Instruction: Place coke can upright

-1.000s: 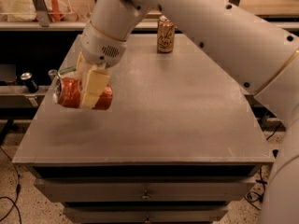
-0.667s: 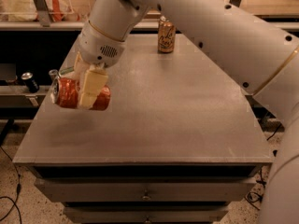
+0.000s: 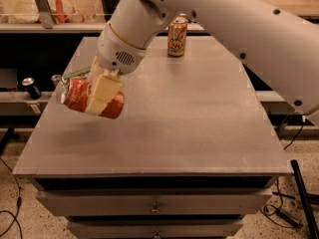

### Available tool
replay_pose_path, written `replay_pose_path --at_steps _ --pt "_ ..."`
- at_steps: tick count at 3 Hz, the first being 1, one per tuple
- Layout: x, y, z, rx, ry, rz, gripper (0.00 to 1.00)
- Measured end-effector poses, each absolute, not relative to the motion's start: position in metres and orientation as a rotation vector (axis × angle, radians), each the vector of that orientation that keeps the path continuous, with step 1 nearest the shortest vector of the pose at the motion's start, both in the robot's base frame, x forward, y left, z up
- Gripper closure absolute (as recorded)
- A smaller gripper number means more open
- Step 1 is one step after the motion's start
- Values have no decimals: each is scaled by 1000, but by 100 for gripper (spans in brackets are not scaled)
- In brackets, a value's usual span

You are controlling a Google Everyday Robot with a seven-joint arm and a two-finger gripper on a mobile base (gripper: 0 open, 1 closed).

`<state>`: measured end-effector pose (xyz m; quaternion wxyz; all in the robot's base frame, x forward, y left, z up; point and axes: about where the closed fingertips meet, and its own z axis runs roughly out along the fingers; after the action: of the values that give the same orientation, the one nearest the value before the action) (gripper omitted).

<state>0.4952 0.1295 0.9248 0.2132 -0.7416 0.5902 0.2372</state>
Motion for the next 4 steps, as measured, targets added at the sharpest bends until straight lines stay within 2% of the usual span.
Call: replay_pose_path --at_steps 2,4 --pt "496 77 934 -1728 1786 673 100" --pt "501 48 925 -1468 1723 763 100"
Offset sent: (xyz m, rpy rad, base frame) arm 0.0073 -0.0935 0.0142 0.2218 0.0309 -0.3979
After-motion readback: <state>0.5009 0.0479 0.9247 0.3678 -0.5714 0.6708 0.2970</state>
